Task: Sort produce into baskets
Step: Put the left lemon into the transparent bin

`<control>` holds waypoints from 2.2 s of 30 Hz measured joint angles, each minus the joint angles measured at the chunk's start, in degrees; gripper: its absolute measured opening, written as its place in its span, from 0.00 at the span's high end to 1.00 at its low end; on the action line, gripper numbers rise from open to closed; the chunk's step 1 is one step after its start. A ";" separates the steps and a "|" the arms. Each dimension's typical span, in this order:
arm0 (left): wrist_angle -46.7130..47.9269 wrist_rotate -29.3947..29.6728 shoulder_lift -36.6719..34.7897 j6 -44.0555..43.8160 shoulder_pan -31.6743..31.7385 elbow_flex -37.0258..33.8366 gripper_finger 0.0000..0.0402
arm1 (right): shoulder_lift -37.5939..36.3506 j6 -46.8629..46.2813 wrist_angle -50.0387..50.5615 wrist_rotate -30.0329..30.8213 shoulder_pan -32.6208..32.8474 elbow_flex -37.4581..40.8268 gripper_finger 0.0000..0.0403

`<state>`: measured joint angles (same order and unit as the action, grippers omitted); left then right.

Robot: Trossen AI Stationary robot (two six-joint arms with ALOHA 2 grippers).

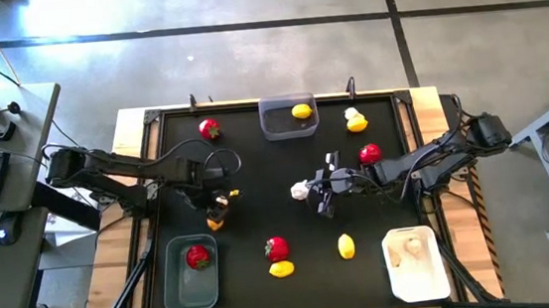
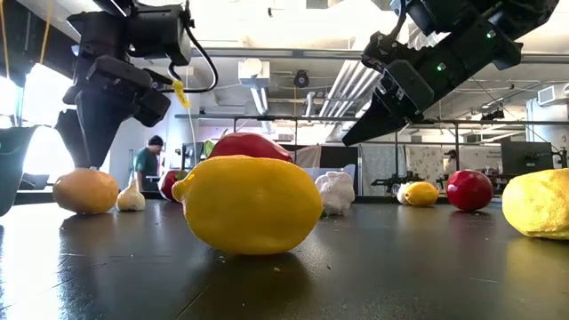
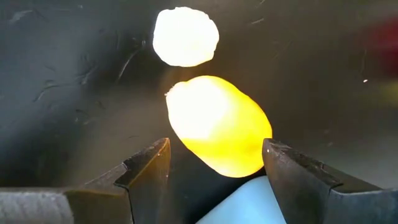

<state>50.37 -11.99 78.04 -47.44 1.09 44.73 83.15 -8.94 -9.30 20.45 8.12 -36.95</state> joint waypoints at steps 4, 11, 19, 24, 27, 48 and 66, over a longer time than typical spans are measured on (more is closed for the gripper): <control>-0.05 -0.02 0.00 -1.76 0.13 -0.04 0.39 | 0.00 0.01 0.00 0.00 0.00 0.00 1.00; -0.75 -2.60 0.00 -3.90 -0.03 -0.05 0.39 | 0.00 0.42 0.00 0.00 0.00 0.00 1.00; -0.68 -2.53 0.00 -4.96 -0.03 -0.07 0.39 | 0.00 0.43 0.00 0.00 0.00 -0.02 1.00; -0.69 -2.12 0.26 -5.03 -0.03 -0.07 0.40 | 0.00 0.43 0.00 0.00 0.00 -0.02 1.00; -1.06 -1.80 1.28 -5.02 -0.03 -0.07 0.40 | 0.00 0.43 0.00 0.00 0.00 -0.02 1.00; -0.58 -3.06 3.45 7.35 -0.33 -0.13 0.70 | 0.02 0.43 -0.08 0.03 0.00 -0.04 1.00; -23.69 -0.13 -0.66 27.00 16.57 6.65 0.76 | 0.02 1.92 -3.81 0.37 -2.57 -0.04 1.00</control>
<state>26.68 -12.11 77.38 -20.44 17.66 51.38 83.18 -7.02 -13.11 20.82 5.55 -36.99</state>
